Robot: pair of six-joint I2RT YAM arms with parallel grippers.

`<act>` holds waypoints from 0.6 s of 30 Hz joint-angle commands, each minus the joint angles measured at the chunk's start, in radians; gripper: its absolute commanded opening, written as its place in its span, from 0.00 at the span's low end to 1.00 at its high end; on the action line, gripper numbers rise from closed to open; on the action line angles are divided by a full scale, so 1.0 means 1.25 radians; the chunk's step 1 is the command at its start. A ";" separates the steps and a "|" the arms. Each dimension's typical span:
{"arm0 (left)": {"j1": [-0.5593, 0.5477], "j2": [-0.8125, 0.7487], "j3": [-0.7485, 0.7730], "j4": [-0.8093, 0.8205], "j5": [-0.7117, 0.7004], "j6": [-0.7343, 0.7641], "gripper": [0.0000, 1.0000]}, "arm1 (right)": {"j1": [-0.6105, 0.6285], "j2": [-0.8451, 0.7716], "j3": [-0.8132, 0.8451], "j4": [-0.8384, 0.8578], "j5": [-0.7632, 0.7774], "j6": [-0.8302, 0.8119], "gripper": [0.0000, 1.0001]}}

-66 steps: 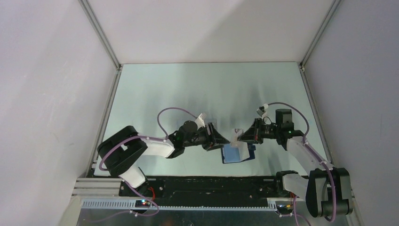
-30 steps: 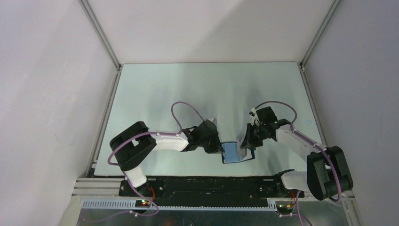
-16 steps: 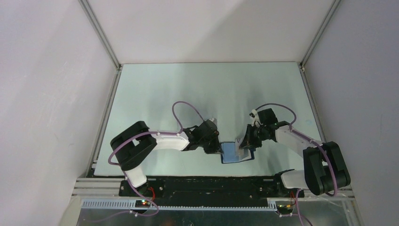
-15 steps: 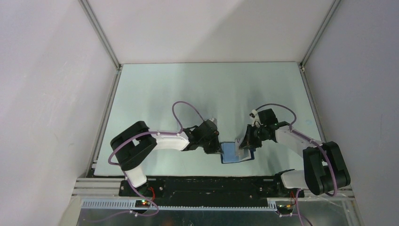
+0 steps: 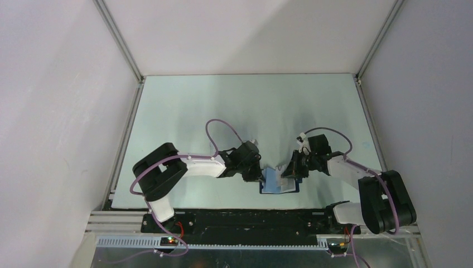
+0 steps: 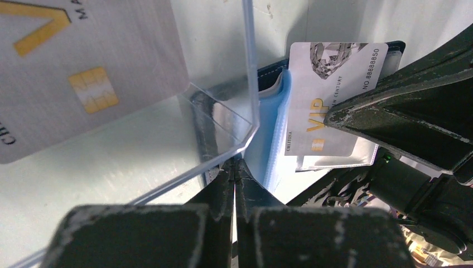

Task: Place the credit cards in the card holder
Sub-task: Insert the credit card into the card holder.

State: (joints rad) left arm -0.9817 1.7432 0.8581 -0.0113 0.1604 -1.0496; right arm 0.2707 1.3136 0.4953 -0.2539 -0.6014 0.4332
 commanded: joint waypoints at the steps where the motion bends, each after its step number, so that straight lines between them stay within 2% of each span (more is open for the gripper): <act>1: -0.001 0.024 -0.013 -0.022 -0.001 -0.028 0.00 | 0.011 -0.022 -0.047 0.021 -0.006 0.029 0.00; 12: -0.004 -0.071 -0.037 -0.090 -0.055 -0.013 0.03 | 0.009 -0.072 -0.045 0.026 0.017 0.056 0.00; 18: -0.008 -0.047 -0.032 -0.093 -0.039 -0.010 0.01 | 0.007 -0.059 -0.045 0.042 0.031 0.067 0.00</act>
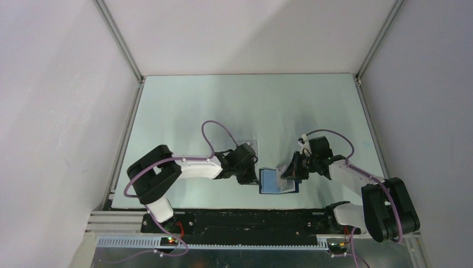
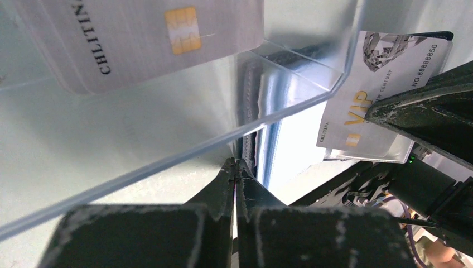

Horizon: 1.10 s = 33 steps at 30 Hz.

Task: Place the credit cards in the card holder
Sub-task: Insert the credit card into the card holder.

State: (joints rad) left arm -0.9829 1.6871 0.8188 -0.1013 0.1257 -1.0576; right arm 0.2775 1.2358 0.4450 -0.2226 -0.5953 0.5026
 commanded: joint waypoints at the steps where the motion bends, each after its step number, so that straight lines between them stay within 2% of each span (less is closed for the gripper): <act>1: -0.008 0.001 0.000 -0.022 -0.007 -0.003 0.00 | 0.001 0.004 -0.006 0.023 0.033 0.017 0.00; 17: -0.013 0.044 0.018 -0.021 0.025 -0.001 0.00 | -0.003 0.002 -0.031 0.077 0.091 0.027 0.00; 24: -0.011 0.043 0.020 -0.021 0.031 -0.004 0.00 | 0.045 0.029 -0.074 0.168 0.039 0.131 0.00; 33: -0.010 0.052 0.026 -0.021 0.033 -0.002 0.00 | 0.056 -0.019 -0.070 0.046 0.074 0.109 0.00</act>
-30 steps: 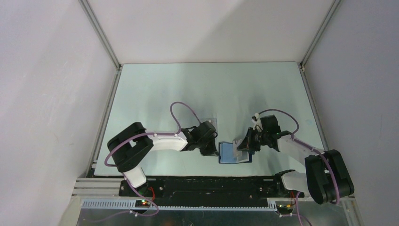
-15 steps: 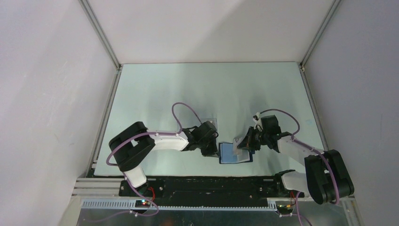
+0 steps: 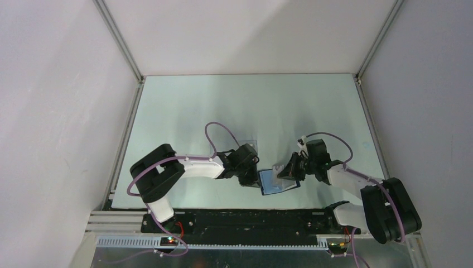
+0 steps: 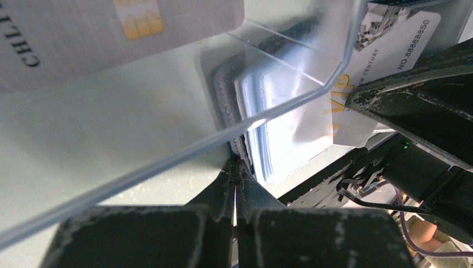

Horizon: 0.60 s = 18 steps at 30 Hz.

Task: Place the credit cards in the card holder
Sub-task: Insert the credit card into the card holder.

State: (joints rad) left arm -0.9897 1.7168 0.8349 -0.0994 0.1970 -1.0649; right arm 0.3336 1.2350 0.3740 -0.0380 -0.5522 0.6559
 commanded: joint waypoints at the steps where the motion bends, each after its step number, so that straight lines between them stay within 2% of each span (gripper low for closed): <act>1: -0.004 0.027 0.013 -0.022 -0.025 0.005 0.00 | 0.011 -0.024 -0.012 -0.123 0.044 -0.015 0.00; 11: -0.001 0.029 0.021 -0.024 -0.039 0.017 0.00 | 0.009 -0.031 0.014 -0.256 0.050 -0.040 0.00; 18: -0.001 0.042 0.041 -0.027 -0.033 0.043 0.00 | 0.012 0.011 0.015 -0.221 0.006 -0.065 0.00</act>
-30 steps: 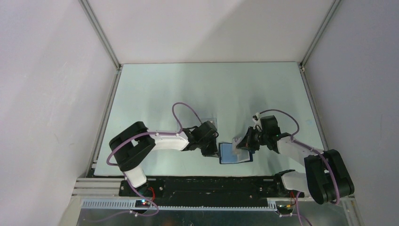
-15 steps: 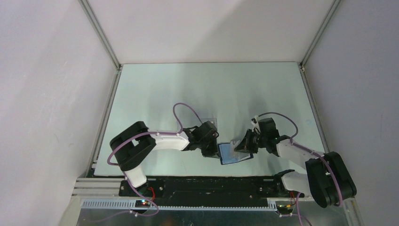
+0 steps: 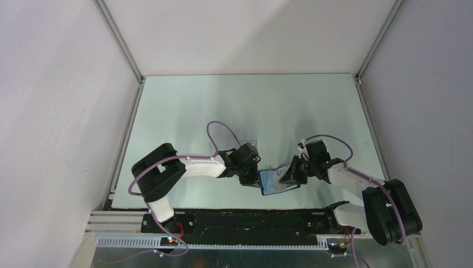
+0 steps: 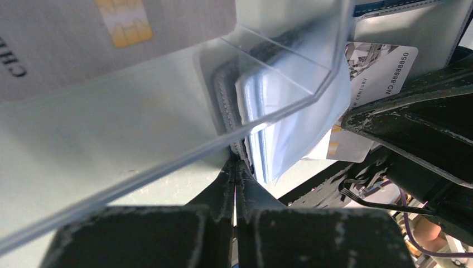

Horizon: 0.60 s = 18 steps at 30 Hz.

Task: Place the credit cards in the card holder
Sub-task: Insert the credit card into the card holder.

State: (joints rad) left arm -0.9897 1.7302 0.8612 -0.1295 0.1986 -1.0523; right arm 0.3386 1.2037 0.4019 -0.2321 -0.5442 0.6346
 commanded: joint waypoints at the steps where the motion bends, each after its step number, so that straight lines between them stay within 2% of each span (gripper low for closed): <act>1: 0.000 0.033 0.021 -0.005 -0.035 0.034 0.00 | 0.008 0.045 -0.006 -0.058 -0.015 -0.052 0.00; 12: 0.003 0.052 0.043 -0.030 -0.029 0.059 0.00 | 0.022 0.154 0.040 -0.013 -0.110 -0.121 0.00; 18: 0.005 0.054 0.050 -0.043 -0.031 0.075 0.00 | 0.030 0.162 0.085 -0.099 -0.068 -0.166 0.00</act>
State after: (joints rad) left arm -0.9859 1.7527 0.9070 -0.1955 0.2245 -1.0046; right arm 0.3367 1.3792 0.4870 -0.2268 -0.6781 0.5030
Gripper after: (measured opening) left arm 0.003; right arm 0.009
